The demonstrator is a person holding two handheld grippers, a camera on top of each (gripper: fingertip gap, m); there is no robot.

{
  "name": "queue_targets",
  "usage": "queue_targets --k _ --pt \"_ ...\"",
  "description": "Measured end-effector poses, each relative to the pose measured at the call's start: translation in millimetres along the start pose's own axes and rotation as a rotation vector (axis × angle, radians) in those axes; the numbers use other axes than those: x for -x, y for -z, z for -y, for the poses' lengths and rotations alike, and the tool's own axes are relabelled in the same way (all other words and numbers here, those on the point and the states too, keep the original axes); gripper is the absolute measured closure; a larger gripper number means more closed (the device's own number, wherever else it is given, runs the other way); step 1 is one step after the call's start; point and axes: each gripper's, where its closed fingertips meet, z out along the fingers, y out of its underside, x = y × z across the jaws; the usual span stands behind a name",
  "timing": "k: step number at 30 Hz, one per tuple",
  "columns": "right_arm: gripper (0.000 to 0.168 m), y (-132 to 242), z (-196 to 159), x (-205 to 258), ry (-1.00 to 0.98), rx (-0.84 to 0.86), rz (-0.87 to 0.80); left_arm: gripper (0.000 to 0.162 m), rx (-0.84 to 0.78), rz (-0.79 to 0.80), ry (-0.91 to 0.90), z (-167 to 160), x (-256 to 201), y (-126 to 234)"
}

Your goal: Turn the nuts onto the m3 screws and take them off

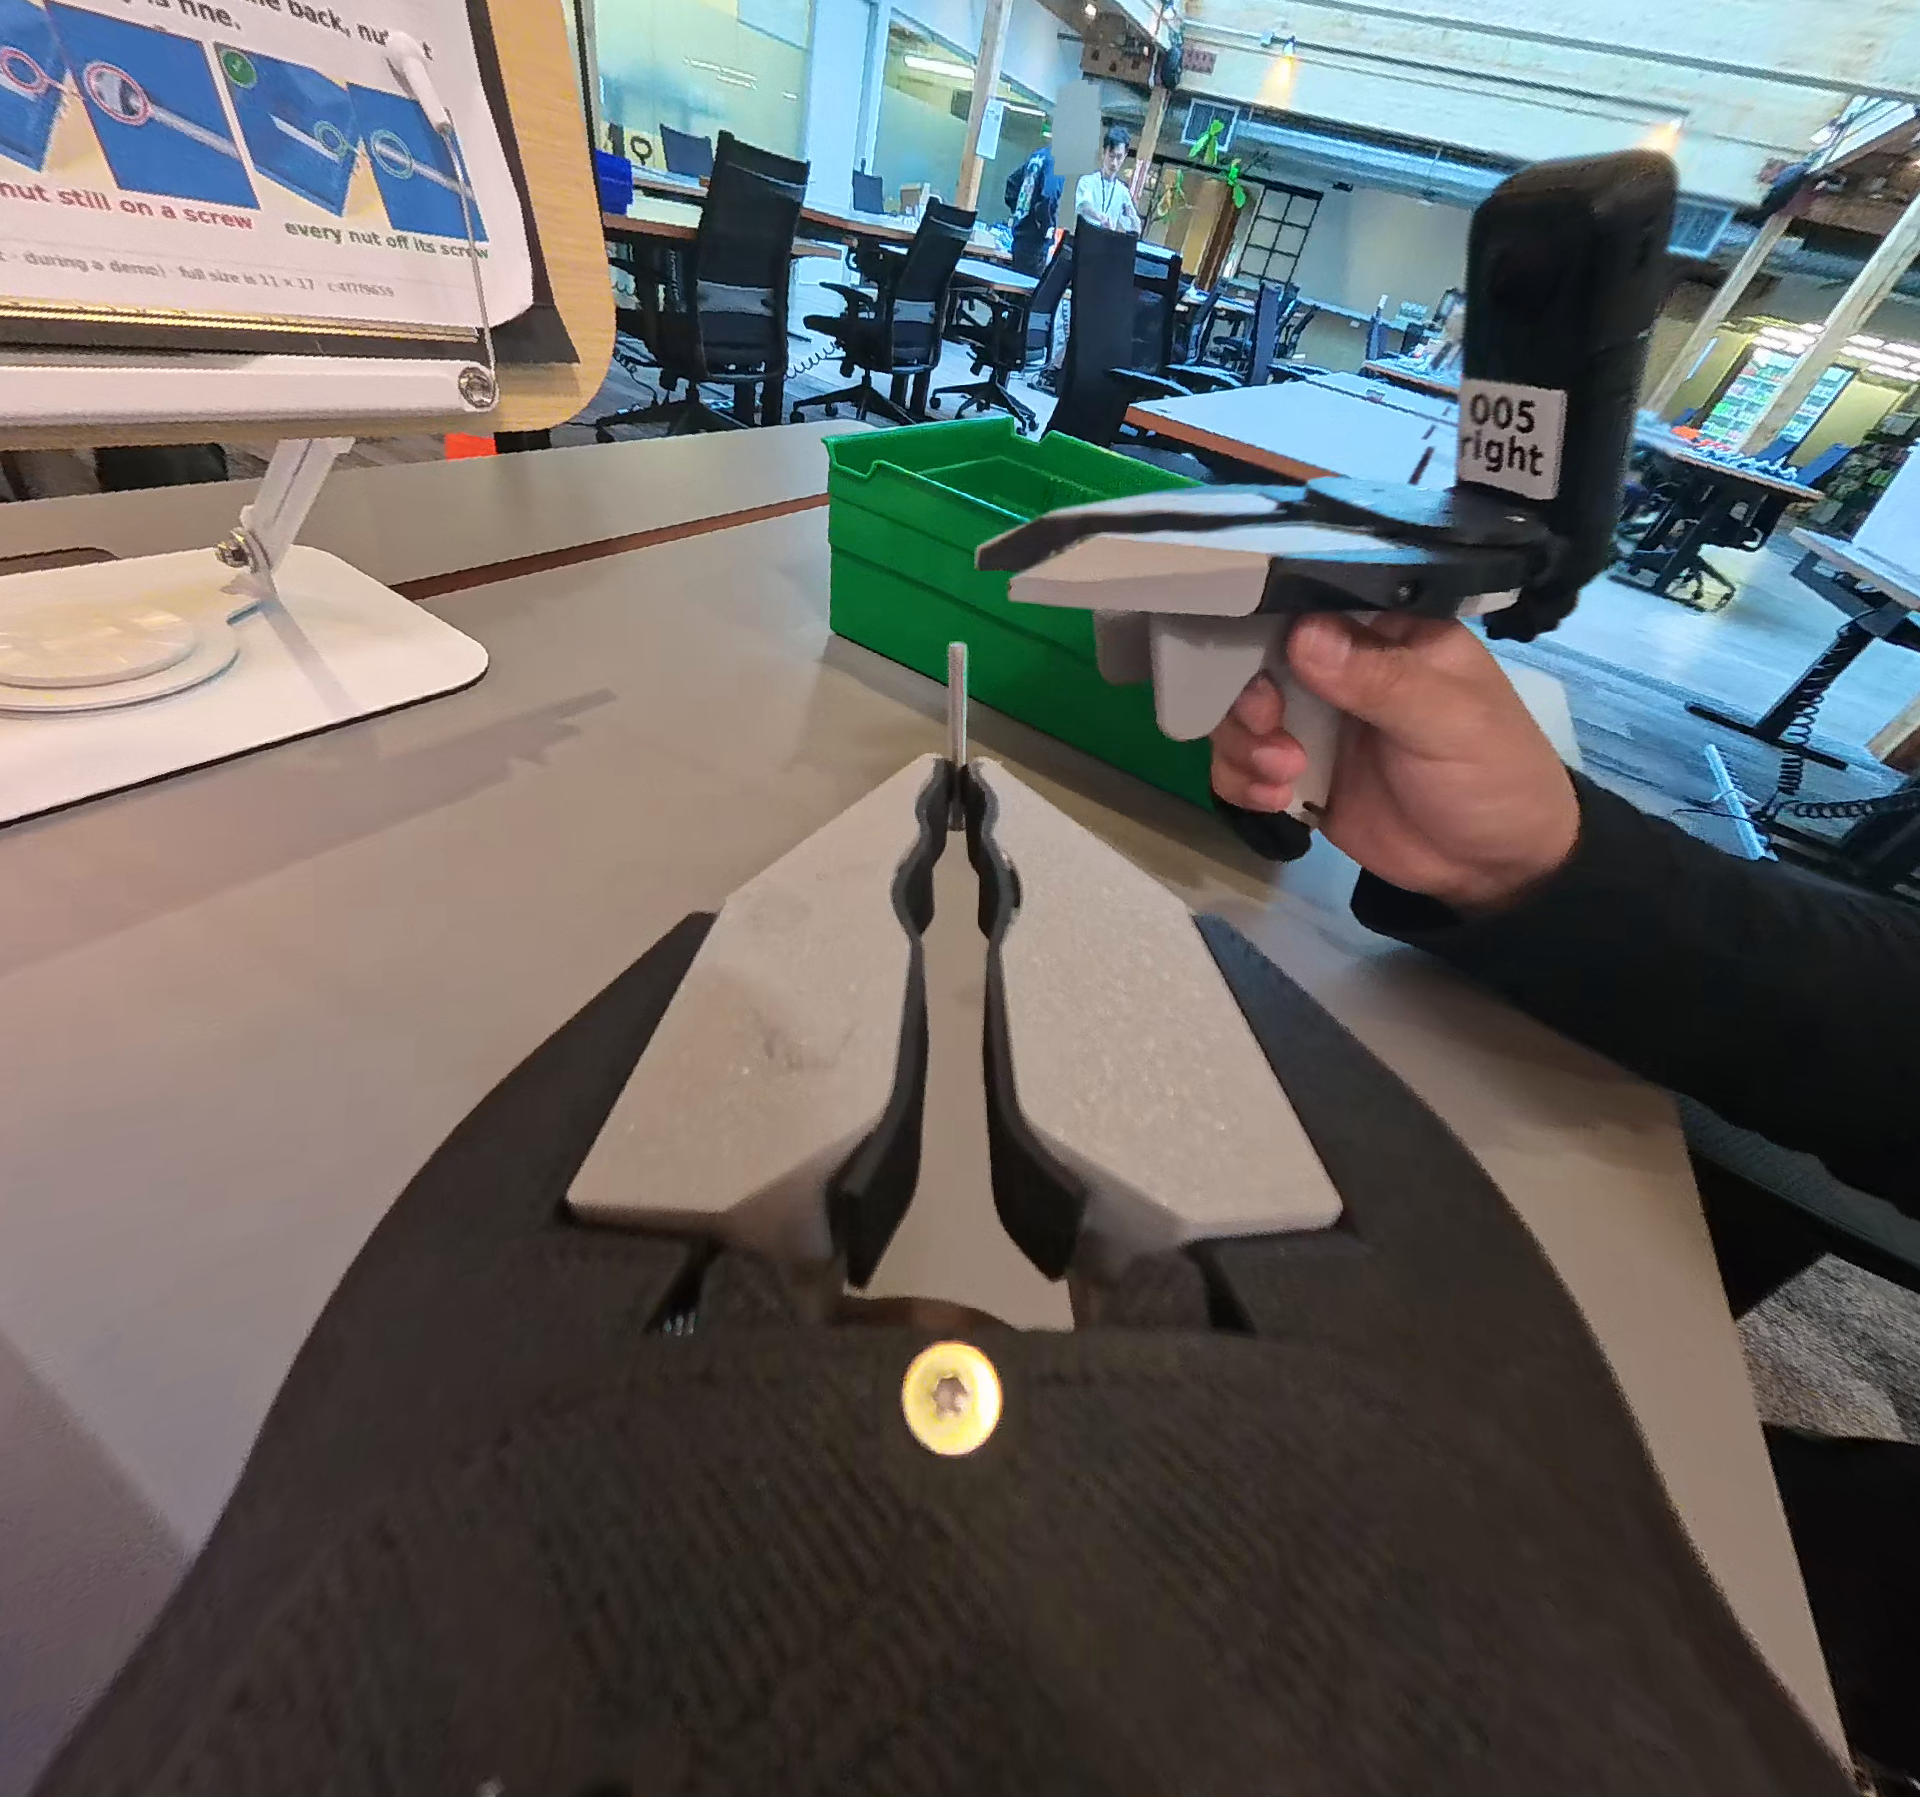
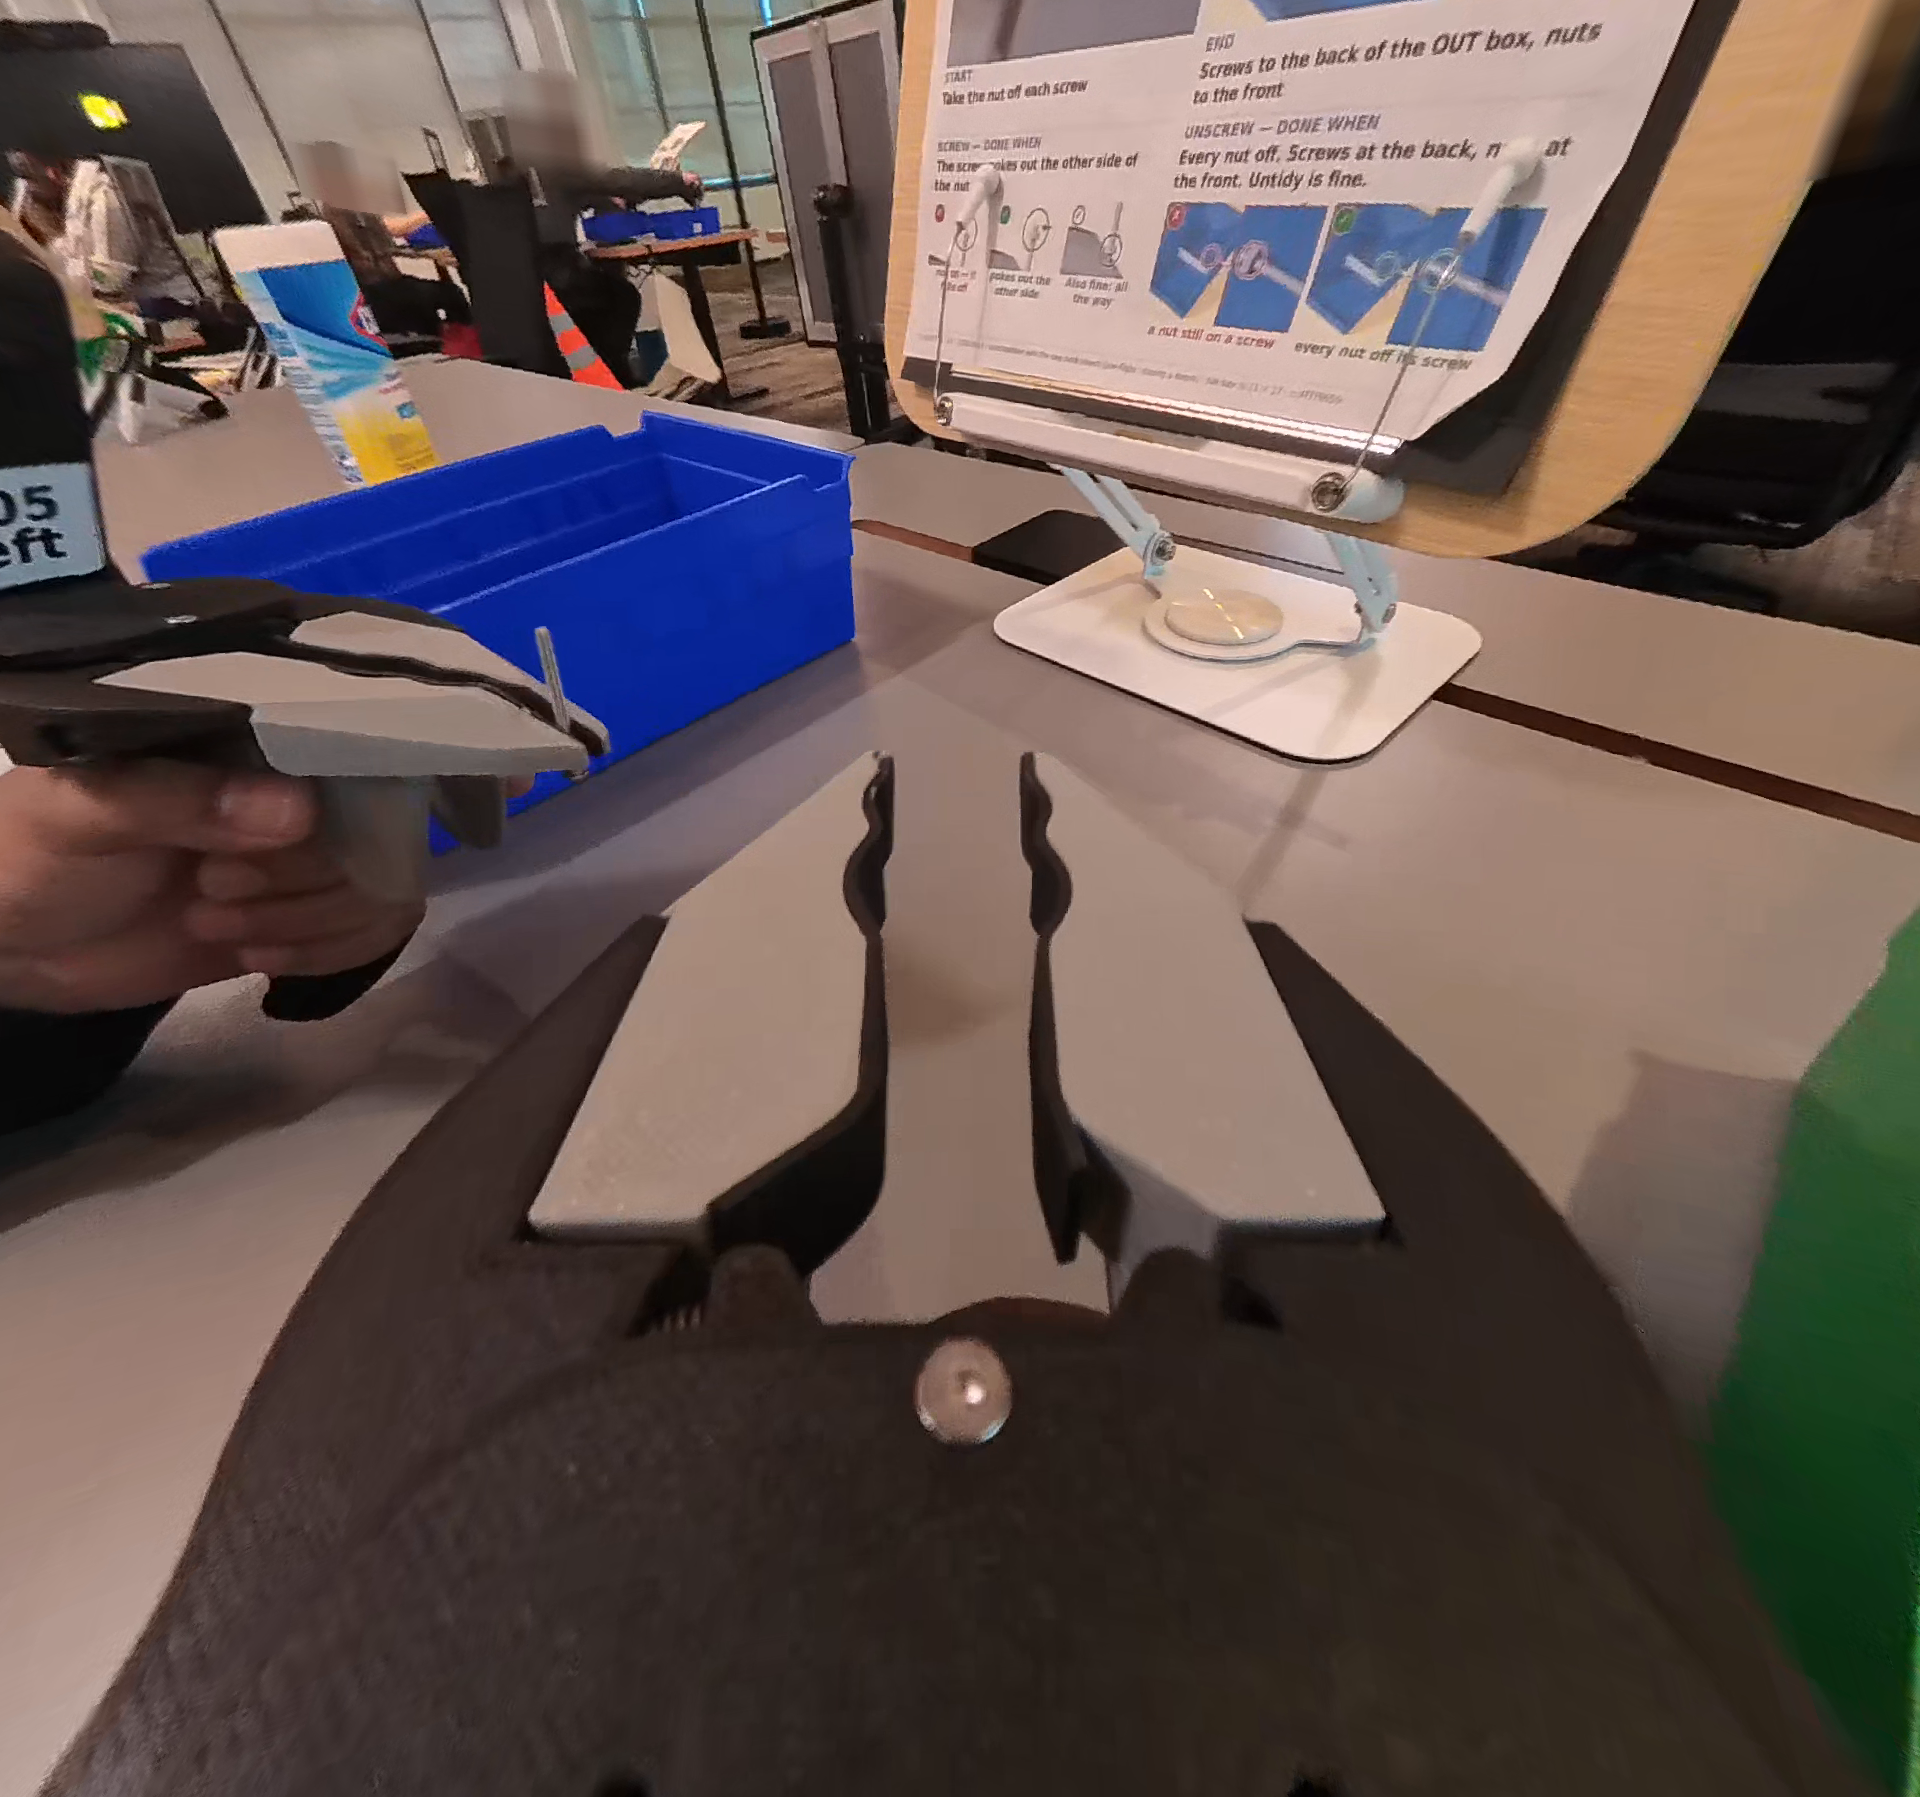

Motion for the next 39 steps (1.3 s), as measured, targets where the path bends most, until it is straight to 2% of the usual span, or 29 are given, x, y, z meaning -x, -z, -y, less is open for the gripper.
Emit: queue_targets --k 9,22,30,35,39 --pt "0.147 -6.7 -10.7 8.9 -0.01 0.041 0.052 0.162 0.004 -0.005 -0.002 -0.2 -1.1 0.4" --pt "0.141 -5.1 -8.5 21.0 0.007 0.037 0.111 0.162 0.037 -0.032 -0.007 -8.5 -5.5 -4.0" --pt "0.141 3.1 1.5 75.1 -0.002 -0.023 0.404 0.162 0.069 -0.094 -0.03 -16.2 -19.0 -8.9" --pt "0.142 -3.5 -12.4 86.0 -0.04 0.038 0.455 0.162 0.092 -0.148 -0.083 -21.4 -35.4 -12.5" --pt "0.16 1.4 -12.2 97.6 -0.115 0.044 0.561 0.162 0.107 -0.188 -0.097 -25.6 -45.1 -14.9"
